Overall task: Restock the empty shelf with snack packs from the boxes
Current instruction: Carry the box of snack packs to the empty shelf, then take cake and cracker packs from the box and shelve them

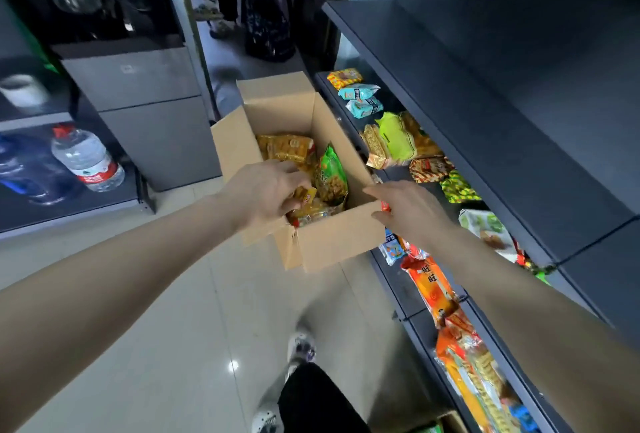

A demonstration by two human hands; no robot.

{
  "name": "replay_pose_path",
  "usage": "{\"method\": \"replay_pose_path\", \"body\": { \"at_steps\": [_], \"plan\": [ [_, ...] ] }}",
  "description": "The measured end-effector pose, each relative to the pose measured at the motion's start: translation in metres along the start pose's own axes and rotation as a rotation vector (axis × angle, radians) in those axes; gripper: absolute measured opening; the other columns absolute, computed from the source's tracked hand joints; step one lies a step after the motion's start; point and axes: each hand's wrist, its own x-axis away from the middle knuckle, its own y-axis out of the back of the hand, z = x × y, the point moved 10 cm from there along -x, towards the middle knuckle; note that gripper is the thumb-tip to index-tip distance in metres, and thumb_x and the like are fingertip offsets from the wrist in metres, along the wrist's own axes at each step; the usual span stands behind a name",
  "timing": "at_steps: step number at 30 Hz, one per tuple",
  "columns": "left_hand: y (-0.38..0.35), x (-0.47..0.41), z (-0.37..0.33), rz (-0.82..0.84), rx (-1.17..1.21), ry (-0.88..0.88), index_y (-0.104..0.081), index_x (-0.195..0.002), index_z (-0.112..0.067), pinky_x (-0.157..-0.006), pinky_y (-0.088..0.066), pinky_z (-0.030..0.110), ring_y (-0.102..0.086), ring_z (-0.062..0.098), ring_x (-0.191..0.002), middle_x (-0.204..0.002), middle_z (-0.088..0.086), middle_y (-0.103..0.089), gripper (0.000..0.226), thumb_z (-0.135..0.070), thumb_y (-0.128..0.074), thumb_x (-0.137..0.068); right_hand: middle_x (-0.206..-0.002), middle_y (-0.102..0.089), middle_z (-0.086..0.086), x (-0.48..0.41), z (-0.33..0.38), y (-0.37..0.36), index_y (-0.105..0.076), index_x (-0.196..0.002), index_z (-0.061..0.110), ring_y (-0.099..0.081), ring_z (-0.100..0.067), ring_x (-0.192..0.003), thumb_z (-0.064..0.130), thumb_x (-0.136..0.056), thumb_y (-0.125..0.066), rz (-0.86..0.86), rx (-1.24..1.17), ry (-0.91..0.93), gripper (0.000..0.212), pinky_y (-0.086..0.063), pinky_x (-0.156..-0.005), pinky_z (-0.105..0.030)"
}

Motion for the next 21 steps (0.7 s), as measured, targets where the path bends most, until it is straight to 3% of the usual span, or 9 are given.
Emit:
{"method": "replay_pose_path", "body": {
  "at_steps": [7,12,16,21],
  "plan": [
    [-0.035,-0.116,0.124,0.067,0.005,-0.034,-0.059,-0.130,-0.023,-0.081,-0.056,0.041,-0.061,0.025,-0.107,-0.121,0.001,-0.062,0.040,-0.034,-0.065,-0.092,-0.127,-0.067,-0.005,-0.155,-0.028,-0.033,-0.059,-0.136,0.022,-0.059,-0.029,-0.118,0.022,-0.089,-0.072,0.009,-0.106,-0.079,0.049,-0.052,-0.093,-0.042],
    [-0.066,-0.201,0.213,0.142,0.025,-0.043,-0.059,-0.131,-0.024,-0.084,-0.055,0.040,-0.059,0.025,-0.111,-0.124,0.003,-0.062,0.040,-0.033,-0.064,-0.093,-0.116,-0.071,-0.008,-0.262,-0.039,-0.066,-0.067,-0.125,0.018,-0.064,-0.030,-0.105,0.018,-0.087,-0.075,0.077,-0.141,-0.106,0.040,-0.054,-0.088,-0.046],
    [-0.100,-0.261,0.290,0.202,0.023,-0.034,-0.054,-0.134,-0.029,-0.086,-0.053,0.038,-0.056,0.022,-0.115,-0.128,-0.001,-0.058,0.041,-0.039,-0.060,-0.094,-0.123,-0.069,-0.007,-0.344,-0.048,-0.099,-0.063,-0.132,0.019,-0.063,-0.030,-0.110,0.018,-0.088,-0.073,0.094,-0.187,-0.185,0.046,-0.052,-0.093,-0.042],
    [-0.153,-0.331,0.374,0.296,-0.011,-0.148,-0.055,-0.132,-0.030,-0.086,-0.053,0.039,-0.059,0.025,-0.108,-0.122,0.000,-0.062,0.047,-0.038,-0.067,-0.088,-0.141,-0.056,-0.001,-0.433,-0.060,-0.163,-0.052,-0.143,0.025,-0.050,-0.024,-0.130,0.024,-0.097,-0.061,0.233,-0.216,-0.357,0.047,-0.038,-0.108,-0.040]
  ]
}}
